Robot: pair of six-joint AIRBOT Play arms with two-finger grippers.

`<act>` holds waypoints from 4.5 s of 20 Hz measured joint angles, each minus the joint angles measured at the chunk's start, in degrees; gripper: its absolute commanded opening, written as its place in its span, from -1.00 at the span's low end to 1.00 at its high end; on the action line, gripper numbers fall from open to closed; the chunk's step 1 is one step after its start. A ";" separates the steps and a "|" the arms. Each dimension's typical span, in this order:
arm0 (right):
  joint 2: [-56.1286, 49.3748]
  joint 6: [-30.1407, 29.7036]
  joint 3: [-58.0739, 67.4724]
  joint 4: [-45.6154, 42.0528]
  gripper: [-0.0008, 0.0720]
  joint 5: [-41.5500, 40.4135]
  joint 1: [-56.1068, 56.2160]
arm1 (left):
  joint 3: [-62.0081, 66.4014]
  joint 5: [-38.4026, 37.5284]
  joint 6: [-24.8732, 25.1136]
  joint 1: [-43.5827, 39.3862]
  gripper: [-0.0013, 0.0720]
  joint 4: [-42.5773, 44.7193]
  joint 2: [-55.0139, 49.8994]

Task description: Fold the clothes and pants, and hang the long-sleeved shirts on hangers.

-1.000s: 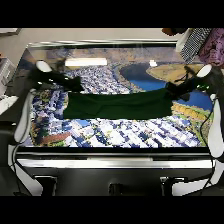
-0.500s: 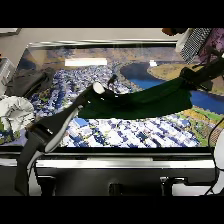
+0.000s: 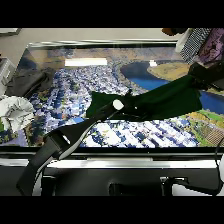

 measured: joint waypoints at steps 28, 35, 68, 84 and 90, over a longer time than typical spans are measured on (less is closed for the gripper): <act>-17.11 24.70 0.00 8.39 -0.90 -29.79 34.38 | 0.02 -48.83 5.77 49.40 -0.92 36.92 43.41; -22.97 27.67 0.00 12.11 -0.90 -36.46 37.66 | 0.00 -49.72 7.26 50.95 -0.91 37.38 44.02; -12.98 -10.97 -23.12 21.49 0.87 -24.74 3.82 | -0.02 -49.96 7.48 51.08 -0.91 37.46 43.50; -19.10 -25.83 -37.05 38.29 -0.90 -39.06 5.92 | -0.02 -49.92 7.28 49.77 -0.91 37.40 41.75; -18.27 -21.97 -30.67 39.47 -0.90 -37.13 6.05 | -0.02 -49.92 7.28 49.42 -0.91 37.42 41.53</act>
